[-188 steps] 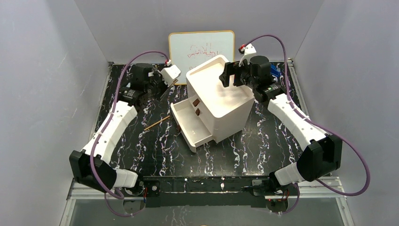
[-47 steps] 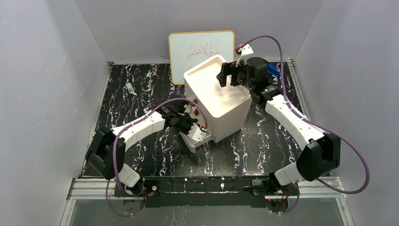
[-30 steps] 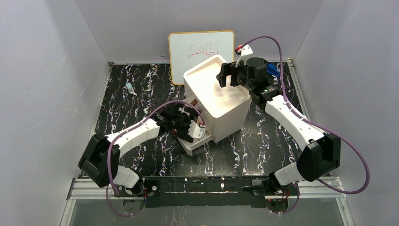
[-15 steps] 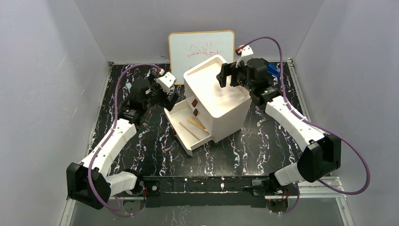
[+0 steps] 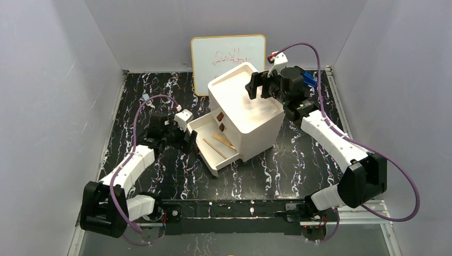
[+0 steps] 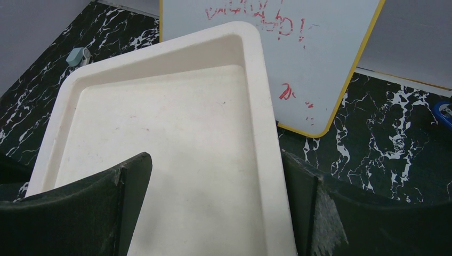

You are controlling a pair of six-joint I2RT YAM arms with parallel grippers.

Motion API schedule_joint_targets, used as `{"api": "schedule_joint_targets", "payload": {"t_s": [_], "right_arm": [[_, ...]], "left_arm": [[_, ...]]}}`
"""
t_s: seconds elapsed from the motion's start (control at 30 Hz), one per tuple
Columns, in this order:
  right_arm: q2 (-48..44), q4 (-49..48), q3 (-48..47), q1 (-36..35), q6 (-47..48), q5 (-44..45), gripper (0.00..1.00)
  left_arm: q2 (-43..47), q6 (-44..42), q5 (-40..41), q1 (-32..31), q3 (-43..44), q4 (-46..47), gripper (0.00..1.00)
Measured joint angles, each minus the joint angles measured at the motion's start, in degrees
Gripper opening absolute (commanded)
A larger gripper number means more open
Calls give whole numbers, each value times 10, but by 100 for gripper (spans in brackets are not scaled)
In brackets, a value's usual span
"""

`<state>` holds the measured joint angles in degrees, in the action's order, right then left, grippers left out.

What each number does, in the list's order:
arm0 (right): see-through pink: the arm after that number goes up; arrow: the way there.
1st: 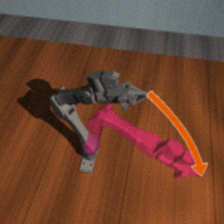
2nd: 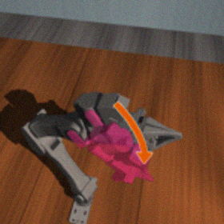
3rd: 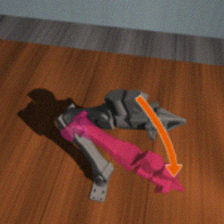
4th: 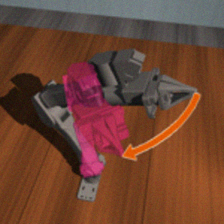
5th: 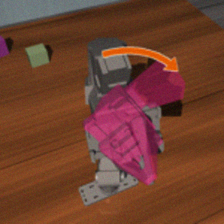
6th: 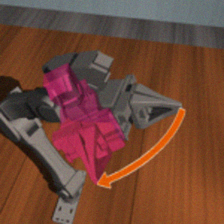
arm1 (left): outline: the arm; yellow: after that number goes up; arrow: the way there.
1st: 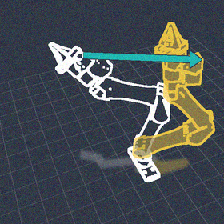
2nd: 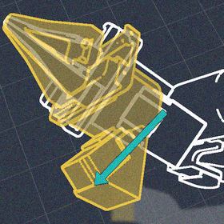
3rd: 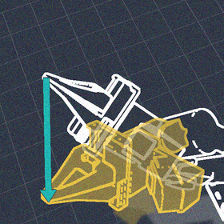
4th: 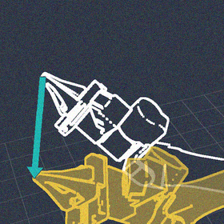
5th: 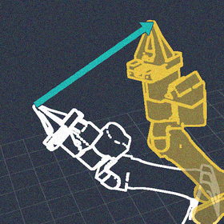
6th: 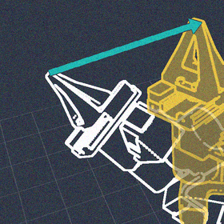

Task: Organize the makeup

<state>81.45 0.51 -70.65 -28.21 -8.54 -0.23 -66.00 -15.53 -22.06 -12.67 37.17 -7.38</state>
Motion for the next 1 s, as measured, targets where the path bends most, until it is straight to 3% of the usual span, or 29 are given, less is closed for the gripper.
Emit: {"api": "schedule_joint_targets", "payload": {"t_s": [0.5,0.7,1.0], "right_arm": [[0,-1,0,0,-1,-2,98],[0,-1,0,0,-1,-2,98],[0,0,0,1,3,7,98]], "left_arm": [[-95,-27,-127,-2,-16,24,98],[-122,-27,-106,-55,9,57,98],[-249,-27,-51,-144,121,111,99]]}}
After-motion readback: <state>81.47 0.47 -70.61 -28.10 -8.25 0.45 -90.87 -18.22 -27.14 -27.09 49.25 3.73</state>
